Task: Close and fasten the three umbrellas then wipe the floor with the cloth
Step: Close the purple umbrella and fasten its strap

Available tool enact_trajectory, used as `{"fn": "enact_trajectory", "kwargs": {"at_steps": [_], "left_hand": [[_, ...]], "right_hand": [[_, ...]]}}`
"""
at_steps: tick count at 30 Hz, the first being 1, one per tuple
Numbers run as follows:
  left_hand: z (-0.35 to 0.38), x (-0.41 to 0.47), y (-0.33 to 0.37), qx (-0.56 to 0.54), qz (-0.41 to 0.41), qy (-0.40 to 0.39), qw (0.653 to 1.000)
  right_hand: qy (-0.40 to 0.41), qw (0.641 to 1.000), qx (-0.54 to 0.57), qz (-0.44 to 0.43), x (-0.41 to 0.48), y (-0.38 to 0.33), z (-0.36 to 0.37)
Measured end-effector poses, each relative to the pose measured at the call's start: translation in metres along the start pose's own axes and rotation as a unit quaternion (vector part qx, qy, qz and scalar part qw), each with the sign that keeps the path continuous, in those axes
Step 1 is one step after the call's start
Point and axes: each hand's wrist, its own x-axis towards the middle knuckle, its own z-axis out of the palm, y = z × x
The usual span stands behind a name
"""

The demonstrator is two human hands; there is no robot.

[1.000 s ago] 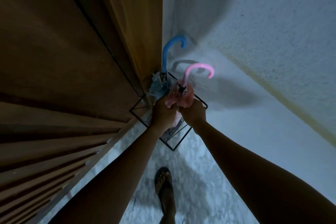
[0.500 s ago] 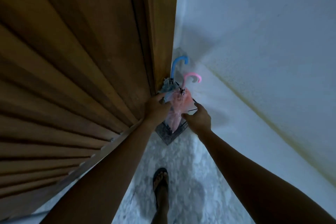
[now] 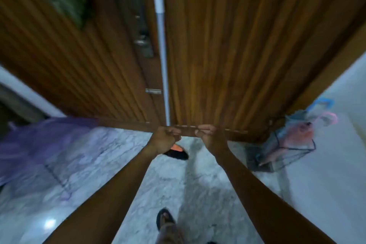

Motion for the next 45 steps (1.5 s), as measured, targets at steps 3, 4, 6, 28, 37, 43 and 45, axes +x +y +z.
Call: {"fn": "enact_trajectory", "kwargs": {"at_steps": [3,4,6,28,37,43,45], "left_hand": [[-0.089,-0.036,-0.045,0.018,-0.018,0.112,0.993],[-0.121,-0.053,-0.06,0.022,-0.024,0.143,0.989],[-0.179,-0.083,-0.089,0.008,-0.045,0.182,0.982],[-0.536,-0.035,-0.645,-0.206,-0.245,0.404,0.857],[-0.55,0.174,-0.917,-0.131,-0.19,0.427,0.874],[-0.562,0.221,-0.936,-0.141,-0.147,0.409,0.89],[-0.557,0.198,-0.912,-0.138,-0.138,0.426,0.884]], "right_hand": [[-0.089,0.993,-0.025,-0.077,-0.026,-0.031,0.103],[-0.099,0.99,-0.029,-0.092,-0.033,-0.041,0.137],[-0.136,0.983,-0.04,-0.118,-0.042,-0.054,0.203],[-0.358,0.899,-0.252,0.0,0.096,0.14,0.902],[-0.35,0.909,-0.202,-0.103,0.286,0.253,1.127],[-0.375,0.899,-0.179,-0.136,0.31,0.245,1.146],[-0.374,0.902,-0.154,-0.149,0.289,0.231,1.125]]}}
